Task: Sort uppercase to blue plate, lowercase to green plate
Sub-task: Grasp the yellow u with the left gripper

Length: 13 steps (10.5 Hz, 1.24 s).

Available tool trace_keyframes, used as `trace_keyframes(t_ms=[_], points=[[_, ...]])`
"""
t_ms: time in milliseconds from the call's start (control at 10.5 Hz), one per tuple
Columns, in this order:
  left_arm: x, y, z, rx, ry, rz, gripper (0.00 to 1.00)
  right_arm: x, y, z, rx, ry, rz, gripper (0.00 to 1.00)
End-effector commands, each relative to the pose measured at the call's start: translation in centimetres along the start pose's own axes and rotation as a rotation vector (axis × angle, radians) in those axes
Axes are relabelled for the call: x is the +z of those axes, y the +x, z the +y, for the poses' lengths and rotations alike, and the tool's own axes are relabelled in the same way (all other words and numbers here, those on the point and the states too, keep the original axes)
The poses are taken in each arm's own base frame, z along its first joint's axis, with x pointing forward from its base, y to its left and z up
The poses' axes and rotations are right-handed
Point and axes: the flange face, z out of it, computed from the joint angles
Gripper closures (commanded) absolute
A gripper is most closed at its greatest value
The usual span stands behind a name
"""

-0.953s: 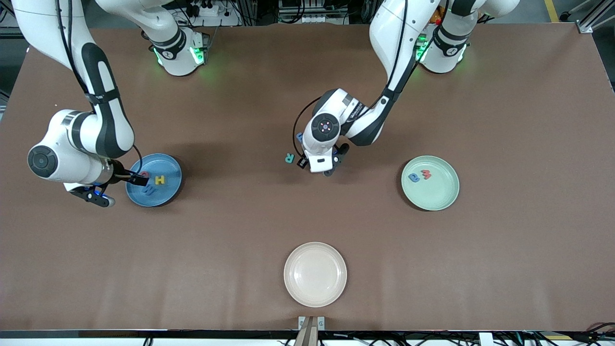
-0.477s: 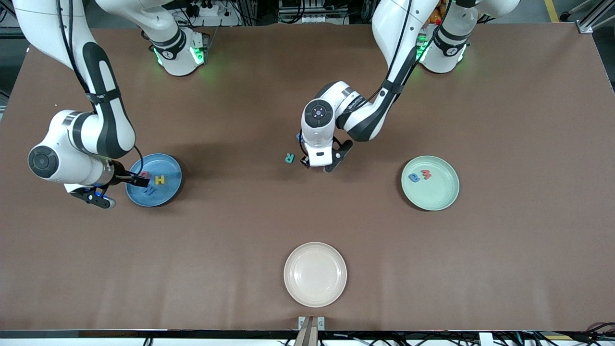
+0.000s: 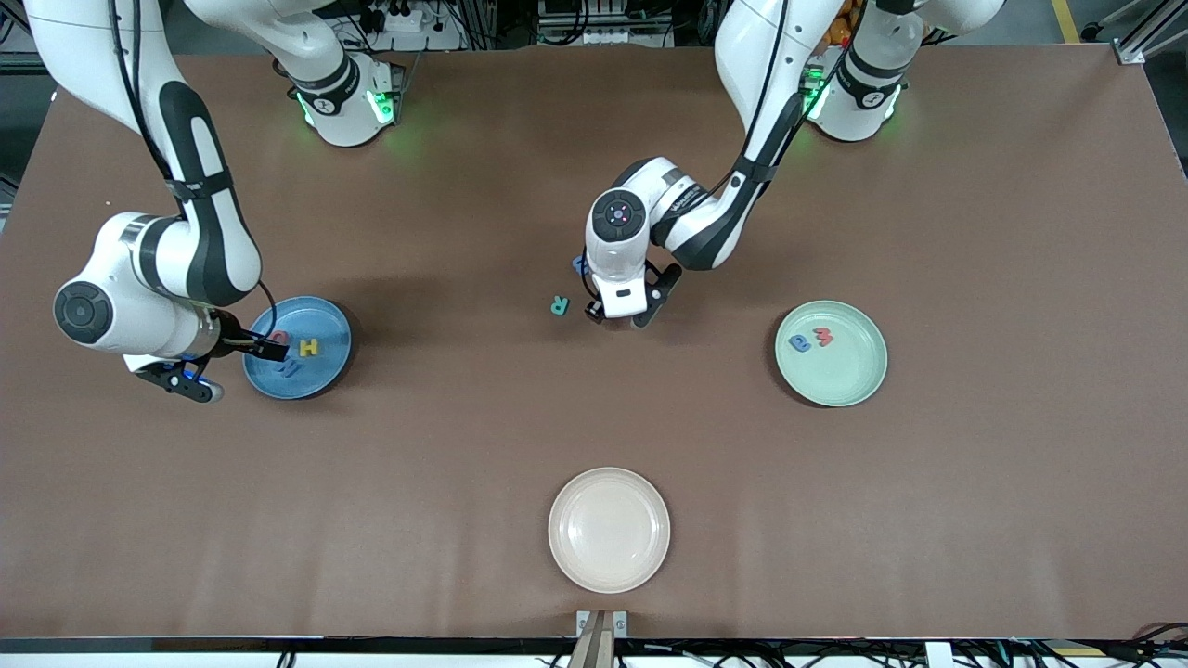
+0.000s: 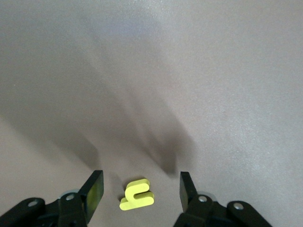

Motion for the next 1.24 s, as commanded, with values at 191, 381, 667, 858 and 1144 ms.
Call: trace_keyframes(t_ms=[191, 381, 667, 858, 1144], points=[[1.5, -1.6, -0.6, -0.054, -0.008, -0.003, 0.27, -1.2, 0.8, 3.1, 0.045, 0.016, 0.010, 0.00], [1.4, -1.7, -0.5, -0.070, -0.009, -0.012, 0.27, -1.4, 1.5, 4.8, 0.090, 0.024, 0.015, 0.00], [2.0, -2.1, -0.8, -0.068, 0.001, -0.010, 0.30, -1.1, 2.1, 7.1, 0.136, 0.033, 0.012, 0.00], [2.0, -2.5, -0.8, -0.091, 0.001, -0.014, 0.35, -1.3, 2.4, 8.5, 0.160, 0.039, 0.015, 0.00], [2.0, -2.6, -0.9, -0.089, 0.001, -0.014, 0.51, -1.2, 2.4, 8.6, 0.162, 0.040, 0.018, 0.00]])
